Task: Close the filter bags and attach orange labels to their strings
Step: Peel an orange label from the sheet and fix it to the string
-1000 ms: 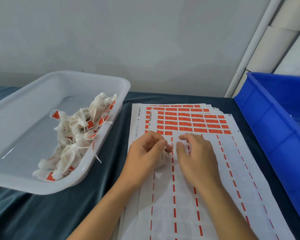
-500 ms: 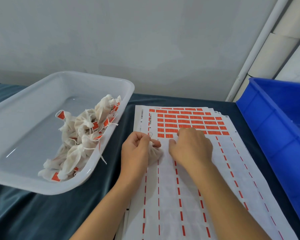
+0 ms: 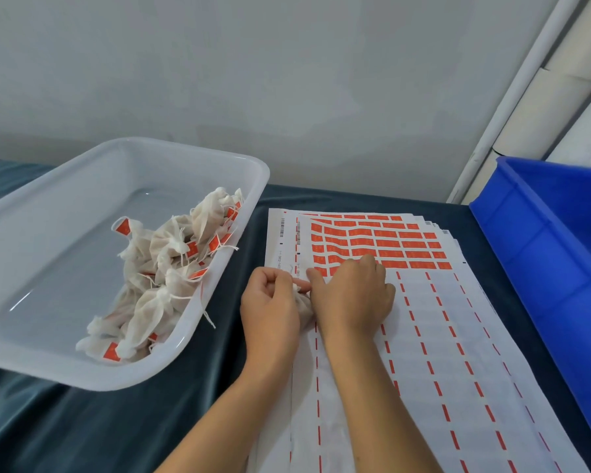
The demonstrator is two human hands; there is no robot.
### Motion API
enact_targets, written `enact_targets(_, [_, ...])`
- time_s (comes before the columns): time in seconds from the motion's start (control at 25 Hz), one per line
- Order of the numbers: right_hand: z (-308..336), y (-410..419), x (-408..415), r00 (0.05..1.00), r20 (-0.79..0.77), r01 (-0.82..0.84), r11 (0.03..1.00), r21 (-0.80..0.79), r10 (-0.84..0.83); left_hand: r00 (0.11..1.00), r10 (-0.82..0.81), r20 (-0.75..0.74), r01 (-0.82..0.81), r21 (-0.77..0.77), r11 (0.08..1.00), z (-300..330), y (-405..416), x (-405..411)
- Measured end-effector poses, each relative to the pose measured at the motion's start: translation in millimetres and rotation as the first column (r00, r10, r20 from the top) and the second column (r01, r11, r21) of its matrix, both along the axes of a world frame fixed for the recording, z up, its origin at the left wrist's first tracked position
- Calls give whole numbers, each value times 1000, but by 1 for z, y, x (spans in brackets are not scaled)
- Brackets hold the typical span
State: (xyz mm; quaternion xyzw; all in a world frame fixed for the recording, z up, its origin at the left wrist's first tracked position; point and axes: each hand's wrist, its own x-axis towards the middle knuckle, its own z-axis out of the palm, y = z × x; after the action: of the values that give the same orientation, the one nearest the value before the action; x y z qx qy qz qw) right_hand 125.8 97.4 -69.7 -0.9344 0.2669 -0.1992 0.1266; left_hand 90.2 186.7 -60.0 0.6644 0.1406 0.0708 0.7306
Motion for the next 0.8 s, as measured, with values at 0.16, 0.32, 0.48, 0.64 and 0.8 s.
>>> enact_targets(0.16, [2, 0, 1, 1000, 18, -7, 999, 34, 7, 1000, -4, -2, 4, 13, 1000, 2, 0, 0])
enact_targets(0.32, [1, -4, -1, 1000, 13, -19, 999, 35, 19, 1000, -4, -9, 4, 22, 1000, 2, 1, 0])
enact_targets(0.48, [0, -5, -5, 998, 70, -4, 996, 92, -3, 1000, -9, -6, 10, 44, 999, 1, -1, 1])
enact_targets(0.64, [0, -3, -6, 994, 109, 0, 992, 127, -14, 1000, -15, 9, 15, 65, 998, 0, -1, 1])
enact_targets(0.8, [-2, -2, -8, 991, 134, -2, 990, 139, -17, 1000, -15, 0, 15, 70, 997, 0, -1, 1])
